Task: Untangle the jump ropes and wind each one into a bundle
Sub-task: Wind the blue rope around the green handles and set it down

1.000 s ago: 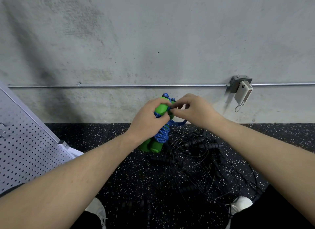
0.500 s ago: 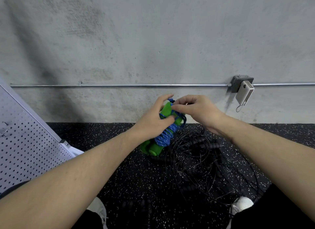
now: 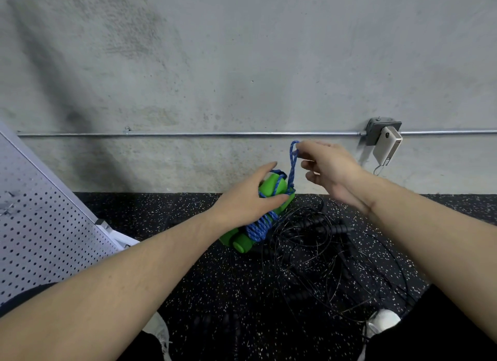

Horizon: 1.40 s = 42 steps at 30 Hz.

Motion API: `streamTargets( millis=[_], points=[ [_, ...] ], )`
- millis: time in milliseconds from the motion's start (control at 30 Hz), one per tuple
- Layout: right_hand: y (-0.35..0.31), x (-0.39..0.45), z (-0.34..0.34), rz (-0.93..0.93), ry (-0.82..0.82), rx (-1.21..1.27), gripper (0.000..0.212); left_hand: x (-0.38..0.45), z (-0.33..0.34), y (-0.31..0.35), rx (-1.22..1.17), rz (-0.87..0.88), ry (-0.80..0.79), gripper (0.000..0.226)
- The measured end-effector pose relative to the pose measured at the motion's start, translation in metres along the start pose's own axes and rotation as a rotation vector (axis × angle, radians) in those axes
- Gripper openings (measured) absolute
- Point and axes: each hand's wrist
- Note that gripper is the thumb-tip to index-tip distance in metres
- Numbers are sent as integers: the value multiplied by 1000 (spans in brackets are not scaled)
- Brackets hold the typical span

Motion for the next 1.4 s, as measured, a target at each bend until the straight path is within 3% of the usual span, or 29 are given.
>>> streamTargets(
  millis=[233,333,500,667,800,933,1100,1267,1400],
  points=[
    [6,1,-6,42,-157,-60,12,-6,-9,5,-156,-101,69,75],
    [7,-3,-3,-103,-146,-138,10,-5,-7,6,-191,-101,139,55],
    [13,-10,5,-395,-103,-489,4,0,0,1,-199,-26,156,18],
    [15,-11,7,-531,-90,-657,2,3,0,1,-356,-15,237,4],
    [17,-6,6,-606,-74,-789,3,4,-3,1,-446,-59,291,3],
    [16,-5,8,-628,-57,-839,5,1,-4,5,-382,0,266,5],
    [13,-7,7,-633,-48,-791,35,-1,-7,5,-289,65,247,10],
    [15,-4,3,-710,-32,-848,9,-5,-8,10,-289,117,206,18],
    [17,-1,8,-991,115,-909,8,-6,-5,15,-381,114,214,13]
  ],
)
Point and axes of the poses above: each hand's wrist, its own x-axis towards the middle knuckle, its own z-axis out of the palm, y = z × x, and after that the axes turned 11 degrees about -x, right-handed
